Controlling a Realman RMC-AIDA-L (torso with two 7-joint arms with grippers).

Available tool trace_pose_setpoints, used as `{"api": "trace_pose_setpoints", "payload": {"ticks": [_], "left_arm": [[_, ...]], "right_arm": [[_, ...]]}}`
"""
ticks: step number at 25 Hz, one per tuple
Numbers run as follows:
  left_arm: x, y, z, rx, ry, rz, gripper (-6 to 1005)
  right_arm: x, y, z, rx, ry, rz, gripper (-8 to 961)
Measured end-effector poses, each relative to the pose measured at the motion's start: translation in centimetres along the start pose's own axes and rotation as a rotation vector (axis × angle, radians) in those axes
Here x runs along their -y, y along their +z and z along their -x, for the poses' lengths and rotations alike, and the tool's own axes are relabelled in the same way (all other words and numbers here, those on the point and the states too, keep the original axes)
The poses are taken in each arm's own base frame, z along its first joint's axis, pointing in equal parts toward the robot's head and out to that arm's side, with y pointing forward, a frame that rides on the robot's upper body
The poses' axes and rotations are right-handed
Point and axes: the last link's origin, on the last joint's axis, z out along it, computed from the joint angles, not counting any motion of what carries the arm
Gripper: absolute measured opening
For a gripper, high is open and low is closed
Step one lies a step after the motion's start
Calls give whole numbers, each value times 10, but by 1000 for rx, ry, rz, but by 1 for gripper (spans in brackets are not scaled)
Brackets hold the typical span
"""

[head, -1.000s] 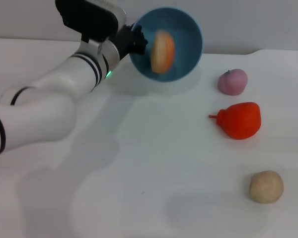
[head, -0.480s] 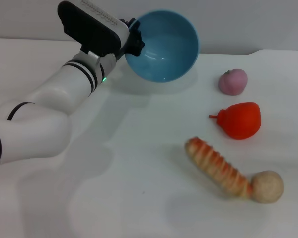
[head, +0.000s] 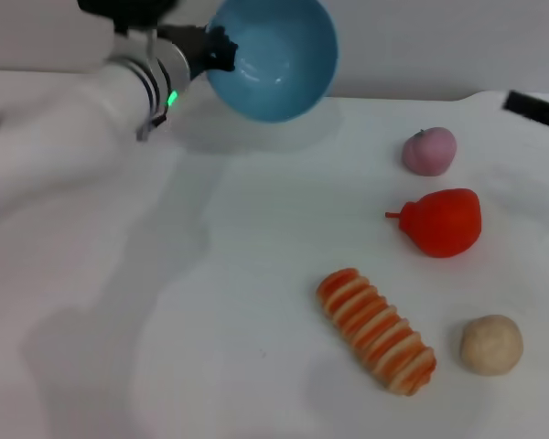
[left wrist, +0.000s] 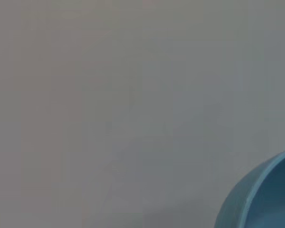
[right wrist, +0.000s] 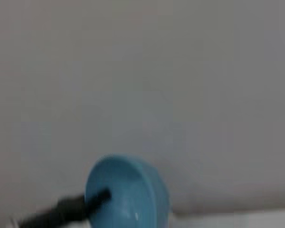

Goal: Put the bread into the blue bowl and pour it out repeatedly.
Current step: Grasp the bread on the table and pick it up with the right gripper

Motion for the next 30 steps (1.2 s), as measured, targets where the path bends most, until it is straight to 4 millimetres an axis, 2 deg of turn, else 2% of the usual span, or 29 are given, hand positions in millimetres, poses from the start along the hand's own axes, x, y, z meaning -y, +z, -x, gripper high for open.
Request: {"api": "trace_pose_setpoints", "payload": {"ticks": [3, 7, 12, 18, 22, 30], "left_arm": [[8, 5, -8, 134, -143, 42, -2], [8, 1, -10, 260, -200, 127, -2], [16, -14, 4, 398, -348, 202, -2], [33, -32, 31, 455, -455, 200, -1], [40, -41, 46, 490, -517, 197, -1], [38, -44, 52, 503, -511, 203, -2]], "right_arm": [[-8, 17, 11, -150, -25, -29, 503], [-29, 39, 22, -326, -62, -35, 503], [-59, 60, 20, -550, -90, -18, 503], [-79, 84, -5, -786, -154, -67, 503], [-89, 95, -21, -869, -179, -71, 503], [-88, 115, -58, -982, -201, -136, 502]]}}
